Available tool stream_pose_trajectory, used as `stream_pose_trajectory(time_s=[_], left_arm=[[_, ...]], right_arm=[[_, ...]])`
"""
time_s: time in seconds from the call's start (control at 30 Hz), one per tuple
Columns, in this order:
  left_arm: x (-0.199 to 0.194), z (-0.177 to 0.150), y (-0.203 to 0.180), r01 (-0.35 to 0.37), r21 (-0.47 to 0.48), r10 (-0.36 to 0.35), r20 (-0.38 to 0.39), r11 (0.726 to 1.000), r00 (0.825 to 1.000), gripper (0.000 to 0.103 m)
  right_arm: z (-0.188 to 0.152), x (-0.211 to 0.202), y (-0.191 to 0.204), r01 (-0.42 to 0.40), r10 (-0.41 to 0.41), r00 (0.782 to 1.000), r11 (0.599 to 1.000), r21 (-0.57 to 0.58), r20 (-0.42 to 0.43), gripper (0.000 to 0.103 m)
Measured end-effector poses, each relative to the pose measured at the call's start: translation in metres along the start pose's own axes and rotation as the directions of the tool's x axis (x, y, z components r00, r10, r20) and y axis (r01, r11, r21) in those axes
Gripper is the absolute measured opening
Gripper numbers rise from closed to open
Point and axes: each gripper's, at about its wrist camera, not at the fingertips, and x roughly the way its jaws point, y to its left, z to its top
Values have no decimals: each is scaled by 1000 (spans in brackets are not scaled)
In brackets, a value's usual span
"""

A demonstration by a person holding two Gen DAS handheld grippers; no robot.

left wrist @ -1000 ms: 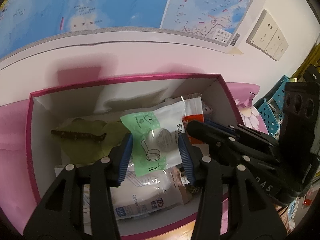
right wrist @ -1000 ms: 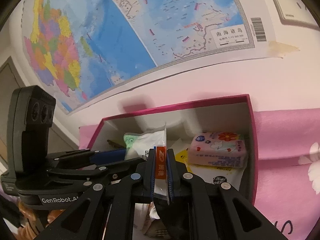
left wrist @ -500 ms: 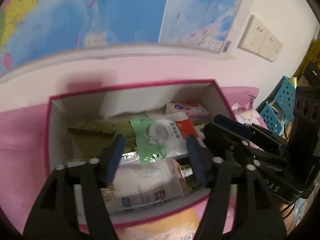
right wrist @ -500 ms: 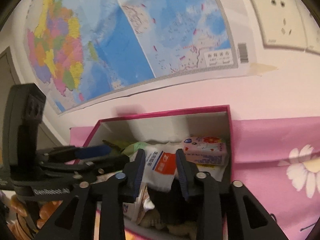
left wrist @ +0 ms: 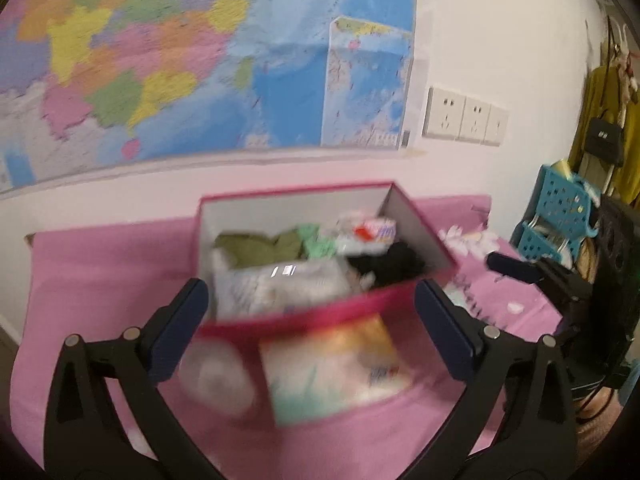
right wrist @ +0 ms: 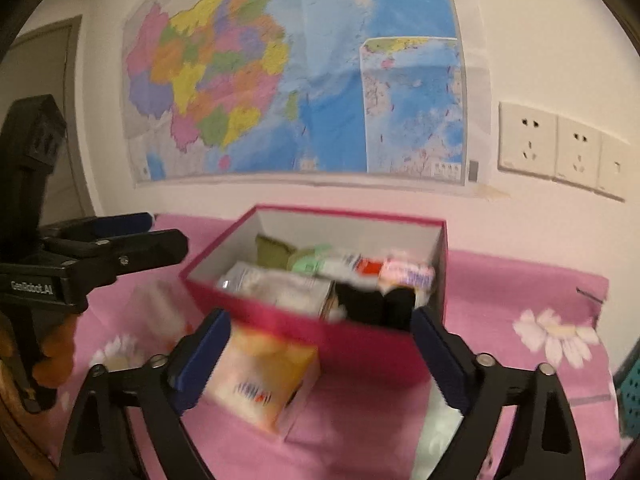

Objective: Organize soft objects

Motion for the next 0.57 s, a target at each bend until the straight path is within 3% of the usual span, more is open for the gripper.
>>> stream_pose_trajectory(time_s=[0.23, 0.57], left_arm=[[-13, -54, 4, -100, -10, 99, -66, 995, 993, 103], [-17, -84, 5, -152, -38, 147, -120, 988, 982, 103]], right_arm=[[-33, -14, 19, 8, -7, 1000, 999, 31, -26, 99], [-54, -17, 36, 31, -29, 998, 999, 26, -60, 99]])
